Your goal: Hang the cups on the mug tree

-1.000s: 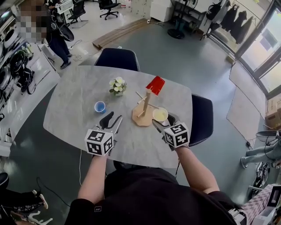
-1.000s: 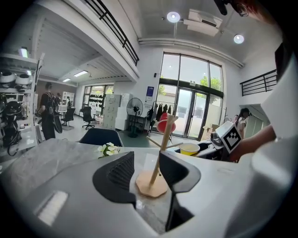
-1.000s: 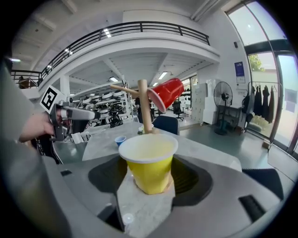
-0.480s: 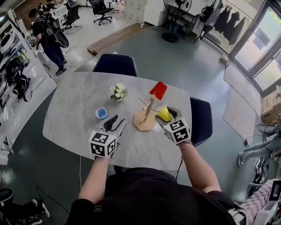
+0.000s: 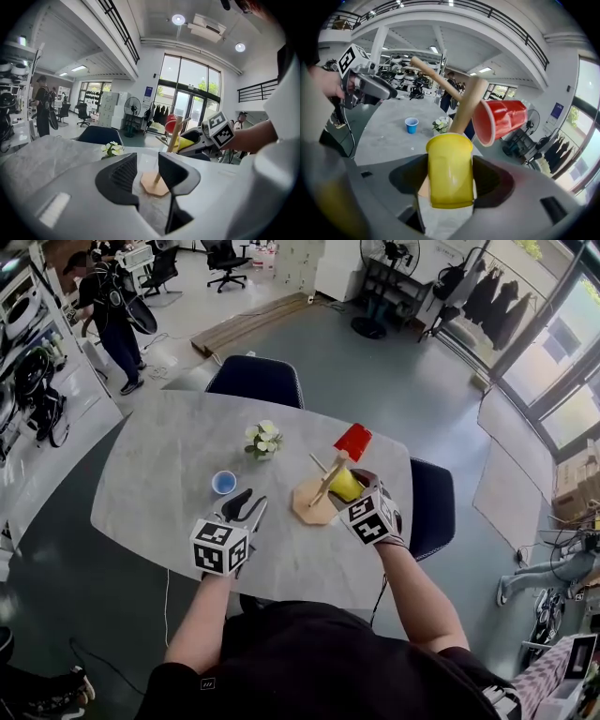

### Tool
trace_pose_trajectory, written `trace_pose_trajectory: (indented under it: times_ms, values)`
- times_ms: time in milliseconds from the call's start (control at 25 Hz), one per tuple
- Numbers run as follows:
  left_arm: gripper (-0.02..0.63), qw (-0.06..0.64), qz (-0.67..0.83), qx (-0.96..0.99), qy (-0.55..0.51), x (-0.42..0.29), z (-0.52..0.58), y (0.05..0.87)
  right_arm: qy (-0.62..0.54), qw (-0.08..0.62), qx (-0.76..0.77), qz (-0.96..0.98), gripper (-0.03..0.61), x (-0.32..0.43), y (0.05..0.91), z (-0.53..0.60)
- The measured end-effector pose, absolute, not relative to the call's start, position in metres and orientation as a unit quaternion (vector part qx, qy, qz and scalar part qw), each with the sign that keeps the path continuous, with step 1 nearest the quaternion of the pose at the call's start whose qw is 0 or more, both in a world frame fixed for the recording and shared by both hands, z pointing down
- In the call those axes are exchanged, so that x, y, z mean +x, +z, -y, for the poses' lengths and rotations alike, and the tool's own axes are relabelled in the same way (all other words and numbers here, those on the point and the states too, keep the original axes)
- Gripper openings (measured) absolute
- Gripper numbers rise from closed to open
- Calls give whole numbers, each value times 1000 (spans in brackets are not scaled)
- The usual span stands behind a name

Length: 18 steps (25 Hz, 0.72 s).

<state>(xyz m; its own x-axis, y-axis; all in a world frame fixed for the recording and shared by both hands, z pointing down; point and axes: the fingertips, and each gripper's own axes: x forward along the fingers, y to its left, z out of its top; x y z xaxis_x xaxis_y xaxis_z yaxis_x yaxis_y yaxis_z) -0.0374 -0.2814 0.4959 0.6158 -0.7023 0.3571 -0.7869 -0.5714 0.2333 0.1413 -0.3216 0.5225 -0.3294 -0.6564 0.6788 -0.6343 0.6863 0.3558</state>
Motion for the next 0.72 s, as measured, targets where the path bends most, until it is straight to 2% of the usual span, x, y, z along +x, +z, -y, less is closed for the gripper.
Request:
trace_pose_trajectory:
  times_ms: [360, 720]
  values:
    - [144, 201, 435, 870, 114, -54, 277, 504, -23, 466, 373, 802, 299, 142, 538, 316]
    - [143, 186, 439, 871, 115, -56, 275, 494, -34, 413, 394, 821, 300, 146, 497, 307]
